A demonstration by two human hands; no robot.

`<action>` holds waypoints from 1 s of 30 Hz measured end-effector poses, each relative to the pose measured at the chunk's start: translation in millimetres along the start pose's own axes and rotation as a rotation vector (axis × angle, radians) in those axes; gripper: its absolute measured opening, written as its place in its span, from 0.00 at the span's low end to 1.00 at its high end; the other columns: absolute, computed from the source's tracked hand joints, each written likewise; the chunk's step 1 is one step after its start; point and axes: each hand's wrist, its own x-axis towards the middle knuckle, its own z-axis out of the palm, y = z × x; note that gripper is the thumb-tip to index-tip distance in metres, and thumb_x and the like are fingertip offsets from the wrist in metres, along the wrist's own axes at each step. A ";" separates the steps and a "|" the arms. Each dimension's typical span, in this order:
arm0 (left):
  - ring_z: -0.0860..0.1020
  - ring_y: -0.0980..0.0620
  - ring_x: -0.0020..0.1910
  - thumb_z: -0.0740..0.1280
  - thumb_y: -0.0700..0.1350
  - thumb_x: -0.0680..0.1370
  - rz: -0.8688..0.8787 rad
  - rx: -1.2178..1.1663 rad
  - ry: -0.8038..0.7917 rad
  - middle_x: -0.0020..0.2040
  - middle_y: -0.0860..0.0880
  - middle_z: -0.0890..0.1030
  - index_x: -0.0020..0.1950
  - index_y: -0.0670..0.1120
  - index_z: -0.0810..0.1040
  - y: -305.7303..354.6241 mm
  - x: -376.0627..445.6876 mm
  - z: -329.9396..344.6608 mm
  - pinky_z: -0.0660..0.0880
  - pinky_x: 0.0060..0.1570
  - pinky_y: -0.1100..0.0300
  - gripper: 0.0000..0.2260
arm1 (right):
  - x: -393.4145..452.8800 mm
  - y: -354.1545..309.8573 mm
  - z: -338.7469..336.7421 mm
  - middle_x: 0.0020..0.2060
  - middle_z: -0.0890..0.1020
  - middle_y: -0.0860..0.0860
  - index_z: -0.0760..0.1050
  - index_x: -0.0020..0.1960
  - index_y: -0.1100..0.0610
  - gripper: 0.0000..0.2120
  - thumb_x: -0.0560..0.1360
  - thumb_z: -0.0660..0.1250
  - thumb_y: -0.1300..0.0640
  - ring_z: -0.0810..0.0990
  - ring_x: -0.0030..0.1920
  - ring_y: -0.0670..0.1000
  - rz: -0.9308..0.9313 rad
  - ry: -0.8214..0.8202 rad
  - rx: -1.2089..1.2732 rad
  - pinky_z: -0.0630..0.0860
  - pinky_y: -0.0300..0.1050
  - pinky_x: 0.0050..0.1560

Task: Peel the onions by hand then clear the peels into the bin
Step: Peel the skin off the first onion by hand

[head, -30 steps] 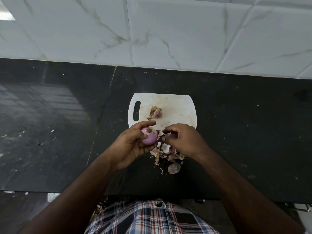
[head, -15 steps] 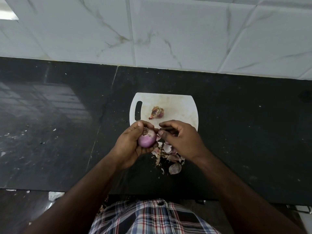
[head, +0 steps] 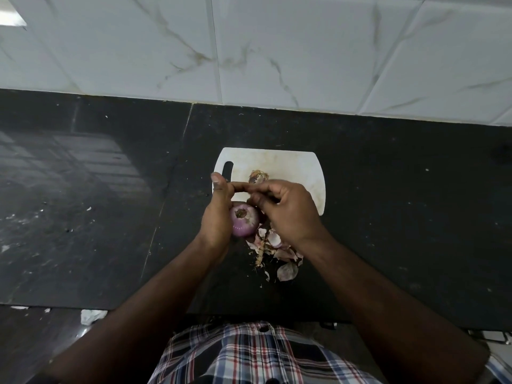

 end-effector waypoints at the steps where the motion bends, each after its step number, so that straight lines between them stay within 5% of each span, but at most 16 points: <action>1: 0.83 0.45 0.31 0.46 0.70 0.78 -0.012 -0.001 0.021 0.35 0.38 0.83 0.60 0.42 0.77 1.6 0.9 2.5 0.78 0.31 0.58 0.37 | 1.3 -5.4 3.1 0.45 0.85 0.44 0.83 0.54 0.52 0.07 0.79 0.69 0.56 0.84 0.47 0.41 -0.004 0.040 0.007 0.81 0.43 0.50; 4: 0.85 0.51 0.37 0.46 0.65 0.82 0.024 0.055 0.032 0.40 0.47 0.85 0.59 0.45 0.79 -1.4 2.0 13.3 0.78 0.34 0.62 0.30 | 0.5 -28.4 25.4 0.52 0.84 0.44 0.79 0.61 0.52 0.14 0.81 0.62 0.47 0.81 0.54 0.41 -0.082 0.138 0.044 0.77 0.39 0.56; 7: 0.80 0.71 0.46 0.51 0.54 0.86 0.142 0.262 0.041 0.51 0.56 0.80 0.53 0.53 0.75 -4.4 3.3 20.5 0.75 0.46 0.71 0.14 | -3.0 -38.8 44.3 0.55 0.84 0.49 0.78 0.63 0.55 0.23 0.80 0.55 0.42 0.80 0.57 0.46 -0.208 0.202 -0.031 0.76 0.47 0.62; 10: 0.82 0.57 0.40 0.52 0.66 0.79 0.101 0.370 0.048 0.43 0.49 0.83 0.46 0.53 0.78 0.3 3.5 17.9 0.79 0.43 0.56 0.22 | 2.6 -33.1 39.5 0.54 0.84 0.48 0.78 0.62 0.54 0.23 0.81 0.53 0.42 0.80 0.57 0.46 -0.207 0.189 -0.027 0.75 0.51 0.62; 14: 0.80 0.49 0.27 0.45 0.63 0.84 -0.015 0.413 0.077 0.26 0.47 0.81 0.42 0.45 0.80 5.3 0.0 17.5 0.77 0.31 0.55 0.32 | 6.7 -24.5 34.5 0.55 0.83 0.47 0.78 0.62 0.53 0.25 0.80 0.50 0.40 0.79 0.57 0.48 -0.200 0.156 -0.072 0.75 0.53 0.62; 18: 0.83 0.52 0.29 0.42 0.65 0.82 -0.009 0.339 0.041 0.28 0.47 0.83 0.46 0.49 0.82 7.1 -2.1 18.9 0.79 0.32 0.59 0.33 | 15.4 -14.9 28.2 0.53 0.84 0.48 0.79 0.61 0.52 0.25 0.80 0.50 0.40 0.80 0.55 0.53 -0.227 0.200 -0.206 0.74 0.57 0.58; 22: 0.84 0.43 0.46 0.41 0.68 0.79 0.044 0.249 -0.059 0.37 0.49 0.85 0.47 0.64 0.84 7.1 -7.7 29.1 0.79 0.55 0.48 0.31 | 33.0 -16.0 4.0 0.46 0.82 0.43 0.79 0.58 0.50 0.27 0.78 0.49 0.36 0.80 0.51 0.50 -0.160 0.273 -0.175 0.75 0.58 0.55; 27: 0.79 0.52 0.29 0.55 0.43 0.86 0.008 0.310 0.034 0.28 0.52 0.80 0.42 0.49 0.77 8.2 -5.4 29.7 0.75 0.29 0.65 0.17 | 9.4 -40.6 25.7 0.55 0.83 0.48 0.77 0.65 0.52 0.29 0.79 0.50 0.36 0.78 0.57 0.51 -0.325 0.215 -0.276 0.71 0.56 0.59; 29: 0.80 0.53 0.25 0.56 0.48 0.86 -0.040 0.325 0.006 0.26 0.50 0.81 0.42 0.46 0.78 6.3 -11.1 34.7 0.75 0.27 0.66 0.17 | 17.7 -28.7 17.2 0.53 0.83 0.47 0.78 0.63 0.52 0.27 0.79 0.52 0.37 0.78 0.56 0.51 -0.344 0.240 -0.310 0.71 0.54 0.58; 30: 0.83 0.50 0.30 0.56 0.57 0.85 -0.066 0.256 -0.033 0.31 0.47 0.84 0.47 0.45 0.81 4.2 -13.0 38.9 0.80 0.35 0.61 0.20 | 23.4 -19.0 9.0 0.52 0.84 0.47 0.79 0.62 0.53 0.26 0.79 0.52 0.38 0.79 0.55 0.50 -0.329 0.262 -0.333 0.71 0.54 0.58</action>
